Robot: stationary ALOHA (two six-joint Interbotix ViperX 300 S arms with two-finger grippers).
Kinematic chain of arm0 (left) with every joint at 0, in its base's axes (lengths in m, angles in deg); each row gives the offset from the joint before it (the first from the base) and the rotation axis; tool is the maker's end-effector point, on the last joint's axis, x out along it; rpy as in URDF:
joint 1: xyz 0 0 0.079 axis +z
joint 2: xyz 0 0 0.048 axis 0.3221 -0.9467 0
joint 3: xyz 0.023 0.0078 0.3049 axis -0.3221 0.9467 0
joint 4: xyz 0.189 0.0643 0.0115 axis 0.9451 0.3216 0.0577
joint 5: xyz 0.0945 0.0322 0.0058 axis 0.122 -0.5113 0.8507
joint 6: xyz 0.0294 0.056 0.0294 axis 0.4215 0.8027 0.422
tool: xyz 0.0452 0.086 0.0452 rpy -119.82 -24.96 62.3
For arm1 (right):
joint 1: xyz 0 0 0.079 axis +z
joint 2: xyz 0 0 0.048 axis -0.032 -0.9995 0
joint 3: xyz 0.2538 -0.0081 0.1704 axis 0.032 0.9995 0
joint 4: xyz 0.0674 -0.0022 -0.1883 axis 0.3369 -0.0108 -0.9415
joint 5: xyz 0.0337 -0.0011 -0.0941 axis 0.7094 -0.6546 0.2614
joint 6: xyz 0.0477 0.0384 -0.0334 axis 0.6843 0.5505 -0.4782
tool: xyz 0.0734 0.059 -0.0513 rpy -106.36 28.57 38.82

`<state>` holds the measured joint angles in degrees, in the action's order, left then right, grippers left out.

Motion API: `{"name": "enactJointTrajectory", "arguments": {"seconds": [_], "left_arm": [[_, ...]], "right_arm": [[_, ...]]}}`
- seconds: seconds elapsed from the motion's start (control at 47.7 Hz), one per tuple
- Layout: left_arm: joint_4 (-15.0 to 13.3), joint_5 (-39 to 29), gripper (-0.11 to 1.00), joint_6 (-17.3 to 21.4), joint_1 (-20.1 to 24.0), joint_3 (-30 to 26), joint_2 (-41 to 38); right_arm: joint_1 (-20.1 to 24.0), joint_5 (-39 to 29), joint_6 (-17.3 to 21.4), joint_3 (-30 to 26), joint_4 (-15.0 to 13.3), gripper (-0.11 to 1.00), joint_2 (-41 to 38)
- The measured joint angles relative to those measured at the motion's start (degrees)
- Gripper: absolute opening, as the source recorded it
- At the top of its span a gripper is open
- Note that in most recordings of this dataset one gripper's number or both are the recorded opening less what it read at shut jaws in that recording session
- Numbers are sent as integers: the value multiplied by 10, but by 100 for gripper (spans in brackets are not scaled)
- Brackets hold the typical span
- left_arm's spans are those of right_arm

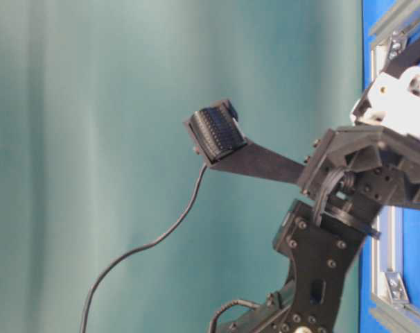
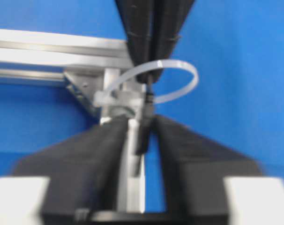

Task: Insert the wire through the string loop located on the right side.
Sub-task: 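Close the left gripper on the plug emerging from the loop, then open the right gripper and pull the cable left with the left gripper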

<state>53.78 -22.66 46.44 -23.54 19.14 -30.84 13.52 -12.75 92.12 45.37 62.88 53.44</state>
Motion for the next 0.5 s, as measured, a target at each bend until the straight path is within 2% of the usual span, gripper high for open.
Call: {"name": "enactJointTrajectory", "arguments": {"seconds": [0.042, 0.398, 0.503], "left_arm": [[0, -4, 8, 1, -1, 0, 0], [1, -12, 8, 1, 0, -2, 0], [0, -12, 8, 1, -1, -2, 1]], "right_arm": [[-1, 0, 0, 0, 0, -4, -1], [0, 1, -1, -1, 0, -4, 0], [0, 0, -1, -1, 0, 4, 0]]}}
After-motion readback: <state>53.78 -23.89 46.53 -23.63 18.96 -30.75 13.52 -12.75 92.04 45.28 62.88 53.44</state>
